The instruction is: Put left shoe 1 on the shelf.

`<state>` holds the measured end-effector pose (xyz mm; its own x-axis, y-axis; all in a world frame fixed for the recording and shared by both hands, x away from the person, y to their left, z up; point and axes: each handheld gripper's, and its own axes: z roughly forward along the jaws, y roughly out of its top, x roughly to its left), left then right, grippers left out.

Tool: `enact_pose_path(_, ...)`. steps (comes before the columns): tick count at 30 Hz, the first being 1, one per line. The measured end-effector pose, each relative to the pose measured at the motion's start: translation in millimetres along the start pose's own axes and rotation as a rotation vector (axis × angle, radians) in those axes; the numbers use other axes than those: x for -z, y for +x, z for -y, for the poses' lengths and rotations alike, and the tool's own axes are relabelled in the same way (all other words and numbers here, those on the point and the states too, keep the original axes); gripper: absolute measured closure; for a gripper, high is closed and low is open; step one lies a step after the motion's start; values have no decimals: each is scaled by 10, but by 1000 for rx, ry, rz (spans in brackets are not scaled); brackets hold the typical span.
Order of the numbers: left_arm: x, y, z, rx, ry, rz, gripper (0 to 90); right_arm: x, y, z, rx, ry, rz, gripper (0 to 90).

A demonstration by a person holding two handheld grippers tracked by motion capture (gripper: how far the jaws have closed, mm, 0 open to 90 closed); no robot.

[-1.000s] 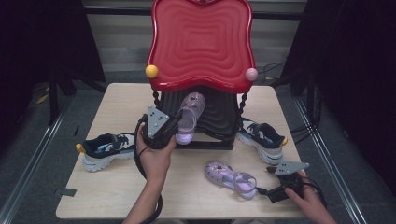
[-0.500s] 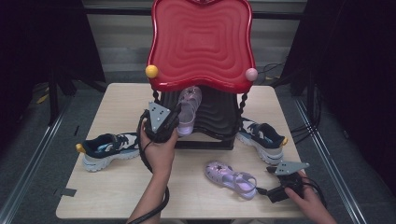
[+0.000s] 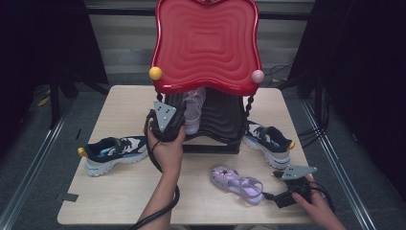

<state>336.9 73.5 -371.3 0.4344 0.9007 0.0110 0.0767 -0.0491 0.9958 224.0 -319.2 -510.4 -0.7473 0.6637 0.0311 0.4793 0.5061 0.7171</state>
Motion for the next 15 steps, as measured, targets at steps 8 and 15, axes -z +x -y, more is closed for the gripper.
enact_pose_path(8,-88,-58,7,12,-22,-25,823,0,2,0,-2,-1,1,74)
enact_pose_path(15,-181,-96,39,10,-59,-77,823,0,2,-1,-3,-1,0,74)
